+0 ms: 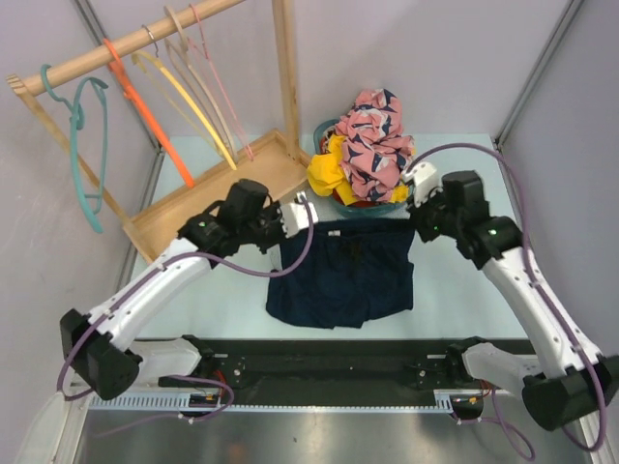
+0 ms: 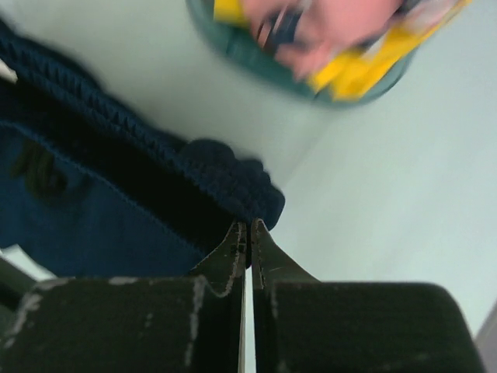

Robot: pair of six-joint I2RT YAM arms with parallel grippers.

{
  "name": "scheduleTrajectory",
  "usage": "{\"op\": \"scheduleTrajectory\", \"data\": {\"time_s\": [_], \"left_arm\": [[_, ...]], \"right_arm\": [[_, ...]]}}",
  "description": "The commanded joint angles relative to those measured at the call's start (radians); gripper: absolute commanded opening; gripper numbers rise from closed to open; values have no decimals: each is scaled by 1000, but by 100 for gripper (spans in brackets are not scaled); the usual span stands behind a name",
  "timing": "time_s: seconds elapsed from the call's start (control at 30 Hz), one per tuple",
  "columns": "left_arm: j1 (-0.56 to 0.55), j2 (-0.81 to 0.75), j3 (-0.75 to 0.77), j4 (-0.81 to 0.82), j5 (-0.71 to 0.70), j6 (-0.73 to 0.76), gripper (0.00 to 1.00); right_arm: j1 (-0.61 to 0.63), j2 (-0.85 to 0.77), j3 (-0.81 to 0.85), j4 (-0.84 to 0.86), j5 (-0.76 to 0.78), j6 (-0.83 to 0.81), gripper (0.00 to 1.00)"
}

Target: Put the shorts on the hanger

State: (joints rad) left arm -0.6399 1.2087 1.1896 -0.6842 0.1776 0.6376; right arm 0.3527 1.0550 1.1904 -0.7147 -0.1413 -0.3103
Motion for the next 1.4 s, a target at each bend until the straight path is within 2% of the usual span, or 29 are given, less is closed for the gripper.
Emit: {"op": "scheduleTrajectory", "data": {"time_s": [0.0, 0.2, 0.37, 0.43, 0.47, 0.53, 0.57, 0.63, 0.67, 0.73, 0.77, 0.87, 0.93, 0.97, 1.03, 1.07, 1.1, 1.2, 1.23, 1.37], "left_arm": [[-1, 40, -132, 117, 66, 68, 0], [-9, 192, -261, 175, 82, 36, 0], [-9, 242, -341, 187, 94, 43, 0], [-9, 232, -366, 180, 100, 50, 5], [-9, 203, -373, 175, 108, 53, 20], [-15, 157, -384, 155, 131, 59, 30], [-21, 129, -384, 146, 134, 59, 41], [-50, 52, -371, 97, 128, 74, 52], [-64, 29, -363, 69, 131, 86, 59], [-96, -46, -335, -1, 128, 96, 67], [-98, -73, -320, -26, 135, 93, 73], [-98, -153, -237, -132, 177, 88, 75], [-96, -202, -156, -195, 195, 67, 75], [-93, -219, -125, -215, 229, 63, 77], [-92, -260, -29, -250, 247, 38, 82], [-92, -273, 7, -253, 263, 16, 94], [-92, -279, 87, -255, 267, -8, 96], [-67, -270, 270, -256, 295, -73, 100], [-52, -264, 315, -239, 304, -138, 100], [26, -238, 499, -96, 341, -294, 100]], "right_arm": [[11, 48, -122, 34, 16, -93, 0], [23, 218, -230, 104, -3, -115, 0], [45, 257, -261, 66, -29, -133, 0], [63, 238, -294, 51, -38, -138, 0], [65, 229, -301, 40, -44, -139, 2], [69, 186, -308, 29, -61, -139, 10], [71, 168, -307, 20, -66, -145, 19], [78, 126, -305, 2, -72, -157, 30], [83, 79, -307, -30, -76, -174, 41], [83, 34, -301, -60, -67, -200, 53], [81, -11, -295, -89, -61, -207, 64], [66, -72, -250, -130, -55, -230, 78], [51, -108, -201, -138, -84, -230, 83], [45, -118, -186, -123, -95, -217, 89], [29, -122, -128, -65, -139, -172, 90], [28, -113, -97, -39, -155, -147, 91], [25, -87, -69, -8, -194, -123, 91], [25, -24, 50, 150, -282, 12, 91], [26, 23, 98, 261, -302, 52, 90], [66, 166, 207, 522, -334, 273, 84]]}}
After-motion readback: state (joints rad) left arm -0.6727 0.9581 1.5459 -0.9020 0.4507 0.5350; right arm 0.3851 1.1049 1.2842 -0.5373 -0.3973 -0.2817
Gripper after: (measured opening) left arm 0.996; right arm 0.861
